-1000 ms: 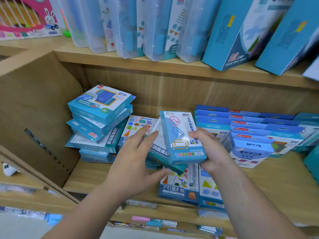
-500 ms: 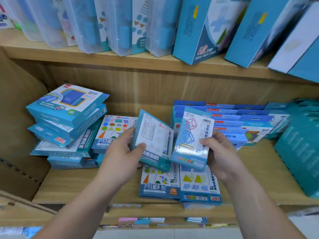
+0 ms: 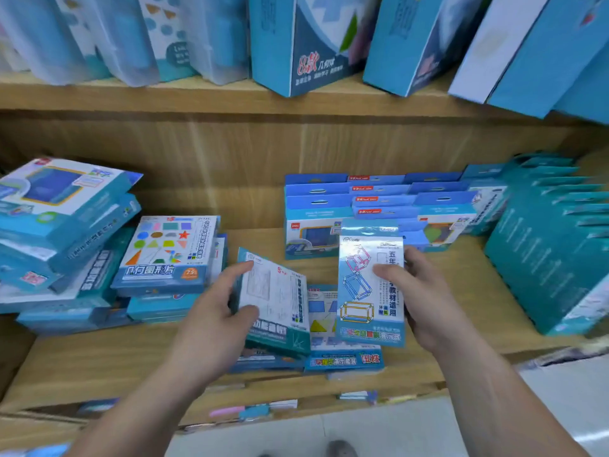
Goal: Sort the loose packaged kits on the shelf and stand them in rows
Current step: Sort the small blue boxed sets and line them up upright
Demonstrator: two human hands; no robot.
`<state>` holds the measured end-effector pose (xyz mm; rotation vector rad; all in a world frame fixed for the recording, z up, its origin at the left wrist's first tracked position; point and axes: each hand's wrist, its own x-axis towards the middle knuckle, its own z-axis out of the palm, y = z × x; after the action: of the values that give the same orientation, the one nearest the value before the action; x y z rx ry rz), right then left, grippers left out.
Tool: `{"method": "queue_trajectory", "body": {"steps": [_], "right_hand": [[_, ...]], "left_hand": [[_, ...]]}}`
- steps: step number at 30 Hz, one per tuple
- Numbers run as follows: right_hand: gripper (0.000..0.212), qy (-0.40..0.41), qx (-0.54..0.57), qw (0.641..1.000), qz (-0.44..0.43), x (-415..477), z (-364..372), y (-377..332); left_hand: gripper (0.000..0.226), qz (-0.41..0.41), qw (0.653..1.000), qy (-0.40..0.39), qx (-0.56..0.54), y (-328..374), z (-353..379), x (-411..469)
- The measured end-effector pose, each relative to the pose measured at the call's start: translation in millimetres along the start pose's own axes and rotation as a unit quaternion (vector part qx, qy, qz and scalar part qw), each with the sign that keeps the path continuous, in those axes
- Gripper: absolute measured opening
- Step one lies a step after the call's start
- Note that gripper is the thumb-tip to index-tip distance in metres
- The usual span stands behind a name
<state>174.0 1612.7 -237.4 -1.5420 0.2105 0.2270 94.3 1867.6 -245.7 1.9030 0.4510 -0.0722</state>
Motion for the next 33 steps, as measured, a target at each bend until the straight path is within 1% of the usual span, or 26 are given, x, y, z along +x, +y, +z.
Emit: {"method": "queue_trajectory", "body": {"steps": [2, 3, 4, 6, 7, 11, 14, 16, 19, 21, 22, 23, 25, 27, 28, 30, 33], "right_hand": [[0.023, -0.005, 0.003, 1.0, -0.002, 2.8, -9.6, 1.9], [0.023, -0.011, 0.005, 1.0, -0.002, 4.9, -15.7, 2.5], [0.023, -0.018, 0.009, 1.0, -0.003, 7.0, -21.8, 2.1], [0.023, -0.031, 0.018, 0.999, -0.008, 12.7, -34.1, 0.4], [0.023, -0.038, 0.021, 0.999, -0.011, 16.0, -41.0, -0.5], [0.026, -0.062, 0.025, 0.998, -0.022, 28.3, -74.4, -6.7], [0.027, -0.079, 0.024, 0.996, -0.041, 37.0, -102.8, -12.4], [0.028, -0.077, 0.028, 0.995, -0.054, 44.0, -121.1, -14.4], [0.031, -0.078, 0.053, 0.994, -0.062, 53.5, -144.1, -17.5], [0.031, -0.073, 0.054, 0.993, -0.077, 58.3, -160.2, -18.2], [0.031, -0.068, 0.051, 0.993, -0.087, 60.1, -167.4, -18.0], [0.031, -0.063, 0.048, 0.992, -0.096, 61.9, -174.1, -16.8], [0.031, -0.064, 0.043, 0.991, -0.111, 64.6, -185.8, -13.8], [0.033, -0.074, 0.039, 0.989, -0.124, 64.8, -196.4, -10.4], [0.035, -0.079, 0.035, 0.988, -0.131, 64.2, -201.1, -8.9], [0.04, -0.087, 0.03, 0.986, -0.142, 61.6, -208.7, -5.8], [0.041, -0.084, 0.036, 0.983, -0.16, 59.5, -216.0, 0.6]], "left_hand": [[0.059, 0.001, 0.999, 0.006, 0.051, -1.8, 3.8, -3.9], [0.057, 0.012, 0.995, 0.008, 0.101, -0.2, 5.4, -5.7], [0.057, 0.023, 0.986, 0.008, 0.167, 2.6, 6.7, -7.5], [0.061, 0.03, 0.954, 0.013, 0.3, 11.8, 11.4, -11.2], [0.064, 0.022, 0.94, 0.018, 0.34, 15.3, 14.4, -10.5], [0.072, -0.047, 0.896, 0.036, 0.441, 24.6, 34.2, -9.8], [0.068, -0.083, 0.863, 0.057, 0.494, 28.7, 53.2, -9.1], [0.068, -0.101, 0.852, 0.064, 0.51, 31.6, 64.8, -7.5], [0.069, -0.138, 0.844, 0.075, 0.513, 44.1, 78.1, -8.2], [0.07, -0.137, 0.843, 0.097, 0.512, 62.4, 90.5, -9.6], [0.069, -0.118, 0.846, 0.116, 0.508, 73.4, 98.8, -10.1], [0.066, -0.082, 0.855, 0.136, 0.493, 85.5, 110.1, -11.4], [0.058, 0.021, 0.895, 0.154, 0.418, 110.9, 139.4, -15.1], [0.052, 0.114, 0.94, 0.118, 0.298, 138.0, 174.9, -18.1], [0.053, 0.147, 0.953, 0.09, 0.249, 149.2, 192.7, -16.4], [0.064, 0.187, 0.961, 0.034, 0.201, 168.0, 225.9, -6.4], [0.074, 0.194, 0.974, -0.038, 0.11, 184.2, 262.0, 19.5]]}}
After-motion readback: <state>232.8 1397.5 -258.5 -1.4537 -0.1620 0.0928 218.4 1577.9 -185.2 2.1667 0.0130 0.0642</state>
